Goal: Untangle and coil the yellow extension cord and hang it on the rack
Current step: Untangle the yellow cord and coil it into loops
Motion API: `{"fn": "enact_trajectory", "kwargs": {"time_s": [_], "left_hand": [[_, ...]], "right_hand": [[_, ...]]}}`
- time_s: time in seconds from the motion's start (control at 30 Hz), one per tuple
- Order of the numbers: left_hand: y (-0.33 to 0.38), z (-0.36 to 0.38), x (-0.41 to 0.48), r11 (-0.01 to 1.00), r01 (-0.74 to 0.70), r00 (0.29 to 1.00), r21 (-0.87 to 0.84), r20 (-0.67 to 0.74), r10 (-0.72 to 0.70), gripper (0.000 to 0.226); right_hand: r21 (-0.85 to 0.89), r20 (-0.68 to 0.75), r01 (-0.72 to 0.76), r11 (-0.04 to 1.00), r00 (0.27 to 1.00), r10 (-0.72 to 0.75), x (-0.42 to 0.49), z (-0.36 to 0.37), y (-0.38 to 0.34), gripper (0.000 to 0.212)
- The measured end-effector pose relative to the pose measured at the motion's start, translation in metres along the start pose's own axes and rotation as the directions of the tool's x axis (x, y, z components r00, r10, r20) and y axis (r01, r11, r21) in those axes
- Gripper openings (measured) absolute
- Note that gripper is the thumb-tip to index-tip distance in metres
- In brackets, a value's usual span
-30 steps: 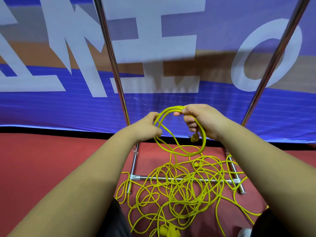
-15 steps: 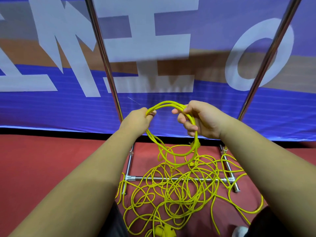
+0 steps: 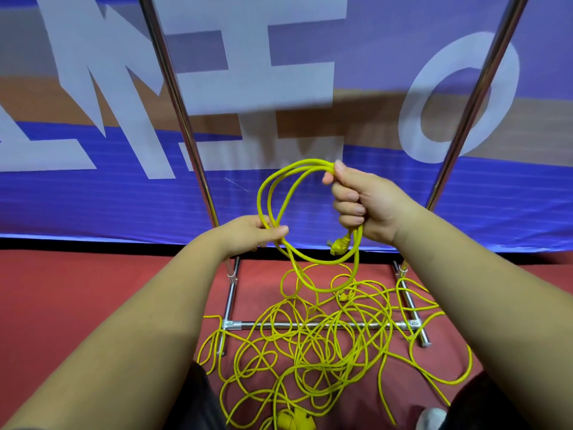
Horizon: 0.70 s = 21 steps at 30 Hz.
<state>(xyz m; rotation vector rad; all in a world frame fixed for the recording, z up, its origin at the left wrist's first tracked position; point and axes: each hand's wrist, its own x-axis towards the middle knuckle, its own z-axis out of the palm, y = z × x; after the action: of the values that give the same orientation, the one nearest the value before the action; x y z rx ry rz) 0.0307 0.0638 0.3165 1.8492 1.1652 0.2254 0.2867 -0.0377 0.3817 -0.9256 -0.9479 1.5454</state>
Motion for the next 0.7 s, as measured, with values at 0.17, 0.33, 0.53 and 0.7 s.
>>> {"fn": "enact_trajectory", "kwargs": {"time_s": [0.17, 0.33, 0.53, 0.7], "left_hand": [[-0.02, 0.005, 0.004, 0.979, 0.003, 0.957, -0.203, 0.286, 0.056, 0.05], [-0.039, 0.016, 0.017, 0.959, 0.035, 0.99, 0.281, 0.121, -0.071, 0.018], [-0.056, 0.003, 0.013, 0.851, 0.195, 0.976, 0.489, -0.006, -0.219, 0.02], [-0.036, -0.005, 0.009, 0.982, 0.163, 0.948, -0.099, -0.26, -0.183, 0.031]], "right_hand": [[0.147, -0.047, 0.068, 0.987, 0.997, -0.061, 0.0, -0.008, -0.008, 0.033], [0.238, -0.057, 0.091, 0.967, 0.995, -0.08, 0.001, -0.001, -0.007, 0.034], [0.385, -0.08, 0.157, 0.909, 0.987, -0.137, -0.004, -0.005, -0.021, 0.035], [0.388, -0.192, 0.24, 0.89, 0.965, -0.176, -0.003, -0.009, -0.023, 0.033]]}}
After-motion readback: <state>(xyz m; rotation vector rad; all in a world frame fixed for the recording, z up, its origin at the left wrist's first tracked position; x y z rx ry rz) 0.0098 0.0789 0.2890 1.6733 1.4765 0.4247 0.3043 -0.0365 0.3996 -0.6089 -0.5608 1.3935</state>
